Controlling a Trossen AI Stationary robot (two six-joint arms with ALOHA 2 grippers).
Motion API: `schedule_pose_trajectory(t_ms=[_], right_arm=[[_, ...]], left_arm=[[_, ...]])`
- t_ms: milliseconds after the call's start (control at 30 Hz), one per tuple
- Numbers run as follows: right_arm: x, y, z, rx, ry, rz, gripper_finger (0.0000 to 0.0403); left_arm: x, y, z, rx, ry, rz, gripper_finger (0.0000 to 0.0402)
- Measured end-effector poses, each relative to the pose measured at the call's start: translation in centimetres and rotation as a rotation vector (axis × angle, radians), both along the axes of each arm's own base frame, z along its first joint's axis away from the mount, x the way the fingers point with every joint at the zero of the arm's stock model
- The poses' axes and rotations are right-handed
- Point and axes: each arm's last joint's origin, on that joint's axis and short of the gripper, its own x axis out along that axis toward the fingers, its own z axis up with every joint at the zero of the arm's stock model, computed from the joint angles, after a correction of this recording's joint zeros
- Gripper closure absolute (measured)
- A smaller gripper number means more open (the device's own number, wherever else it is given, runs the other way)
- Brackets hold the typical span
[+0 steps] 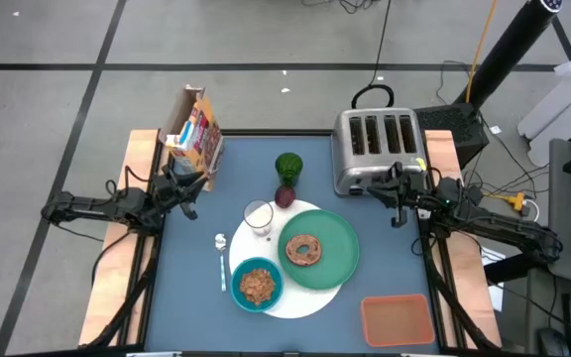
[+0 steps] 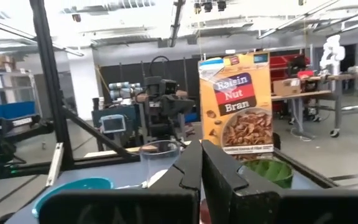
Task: Arrange a breakfast setting
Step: Return to Home Position
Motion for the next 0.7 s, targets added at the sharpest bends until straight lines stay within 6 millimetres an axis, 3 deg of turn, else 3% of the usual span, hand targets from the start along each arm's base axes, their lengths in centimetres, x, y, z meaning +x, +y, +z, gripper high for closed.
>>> schedule_pose_trajectory(t_ms=[333,700], right_arm=[[0.5,0.9,-1.6,0.102,0.153,0.063,0.0402],[0.8,2.1,-1.6,0.129,0.152,0.045,0.0403]], left_arm=[[0.0,0.0,0.0,-0.008,-0.005,-0.001,0.0286],[0.0,0.0,0.0,-0.019,-0.012,-0.003,0.0286]])
